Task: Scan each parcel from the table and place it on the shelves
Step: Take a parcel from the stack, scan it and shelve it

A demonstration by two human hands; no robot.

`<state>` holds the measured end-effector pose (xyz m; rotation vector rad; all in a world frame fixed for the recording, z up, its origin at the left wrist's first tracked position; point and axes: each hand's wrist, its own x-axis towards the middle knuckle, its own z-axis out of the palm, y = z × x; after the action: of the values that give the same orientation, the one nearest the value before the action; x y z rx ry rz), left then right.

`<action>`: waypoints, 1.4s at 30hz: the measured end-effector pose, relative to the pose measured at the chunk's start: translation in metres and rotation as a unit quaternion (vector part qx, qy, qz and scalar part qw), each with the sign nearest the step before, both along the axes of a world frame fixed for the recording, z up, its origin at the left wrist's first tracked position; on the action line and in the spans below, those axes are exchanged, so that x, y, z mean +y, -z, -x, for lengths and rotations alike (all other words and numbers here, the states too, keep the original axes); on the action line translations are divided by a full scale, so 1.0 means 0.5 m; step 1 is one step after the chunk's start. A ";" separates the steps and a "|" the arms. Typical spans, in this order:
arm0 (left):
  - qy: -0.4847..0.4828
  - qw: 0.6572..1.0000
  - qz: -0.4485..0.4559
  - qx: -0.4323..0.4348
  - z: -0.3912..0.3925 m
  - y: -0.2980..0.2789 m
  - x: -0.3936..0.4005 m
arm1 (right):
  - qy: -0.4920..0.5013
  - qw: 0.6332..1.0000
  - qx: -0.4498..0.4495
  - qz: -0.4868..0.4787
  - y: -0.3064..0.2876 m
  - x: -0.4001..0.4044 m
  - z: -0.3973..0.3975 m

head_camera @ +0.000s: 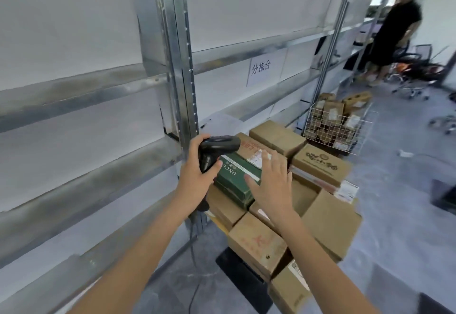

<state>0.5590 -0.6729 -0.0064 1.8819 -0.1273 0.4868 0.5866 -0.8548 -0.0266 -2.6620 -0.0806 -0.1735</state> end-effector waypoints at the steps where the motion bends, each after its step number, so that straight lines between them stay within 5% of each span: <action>1: 0.005 1.000 -0.002 0.012 -0.011 0.012 -0.019 | 0.009 1.000 0.008 0.001 0.010 -0.022 -0.006; 11: 0.097 0.991 -0.024 0.089 -0.100 0.145 -0.177 | 0.159 0.980 0.119 -0.007 0.179 -0.189 -0.017; 23: 0.219 0.955 -0.013 0.200 -0.209 0.281 -0.329 | 0.417 0.877 0.231 -0.053 0.319 -0.279 -0.086; 29: 0.232 0.945 -0.013 0.230 -0.245 0.325 -0.340 | 0.453 0.852 0.251 -0.081 0.349 -0.289 -0.113; 42: 0.206 0.945 0.004 0.254 -0.249 0.352 -0.328 | 0.457 0.854 0.240 -0.060 0.369 -0.291 -0.119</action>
<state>0.6832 -0.8369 -0.1824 1.8487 -0.1683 -0.2868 0.6462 -1.0000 -0.2110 -2.3106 1.3106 0.1917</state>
